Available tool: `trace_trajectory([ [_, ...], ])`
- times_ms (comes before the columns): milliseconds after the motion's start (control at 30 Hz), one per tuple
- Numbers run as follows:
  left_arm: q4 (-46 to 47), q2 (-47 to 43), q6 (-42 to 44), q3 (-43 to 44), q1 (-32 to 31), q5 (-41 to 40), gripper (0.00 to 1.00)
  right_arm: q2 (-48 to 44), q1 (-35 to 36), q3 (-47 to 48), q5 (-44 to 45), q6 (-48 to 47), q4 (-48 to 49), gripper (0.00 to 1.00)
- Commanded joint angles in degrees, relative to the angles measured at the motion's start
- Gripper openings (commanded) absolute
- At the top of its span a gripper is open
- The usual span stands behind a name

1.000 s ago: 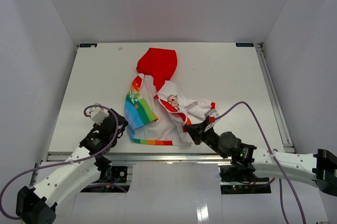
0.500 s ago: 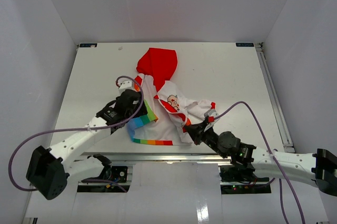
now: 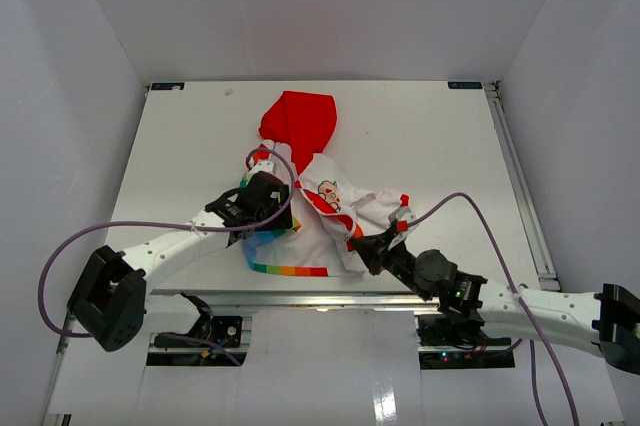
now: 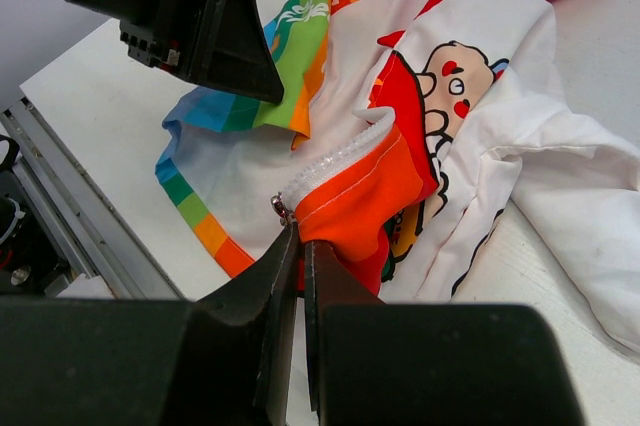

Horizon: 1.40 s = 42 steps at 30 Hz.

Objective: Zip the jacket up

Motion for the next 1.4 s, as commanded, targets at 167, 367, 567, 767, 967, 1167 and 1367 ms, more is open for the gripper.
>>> trace_trajectory([
  [167, 1.65, 3.07, 0.61, 2.41, -0.3, 0.64, 0.65, -0.87, -0.23, 0.87, -0.08, -0.33, 1.88, 0.08],
  [367, -1.43, 0.68, -1.7, 1.34, -0.27, -5.51, 0.0, -1.12, -0.29, 0.96, -0.17, -0.33, 1.8, 0.08],
  [567, -4.21, -5.07, -4.39, -1.5, 0.23, -9.94, 0.0, -1.36, -0.32, 0.87, -0.52, -0.24, 1.71, 0.08],
  [767, 0.18, -8.94, 3.39, -2.37, -0.6, -1.67, 0.35, -1.16, -0.25, 0.87, -0.59, -0.26, 1.65, 0.08],
  [967, -1.46, -2.91, 12.0, 4.61, -6.7, 0.51, 0.66, -1.3, -0.32, 0.87, -0.49, -0.07, 1.65, 0.08],
  [1167, -0.05, -0.13, 17.44, 5.79, -10.03, -1.01, 0.64, -1.94, -0.39, 0.4, -0.56, 0.02, 1.65, 0.08],
  [1367, 0.22, 1.18, 18.03, 4.85, -10.76, -2.47, 0.65, -3.12, -0.41, -0.08, -0.73, -0.05, 1.65, 0.08],
])
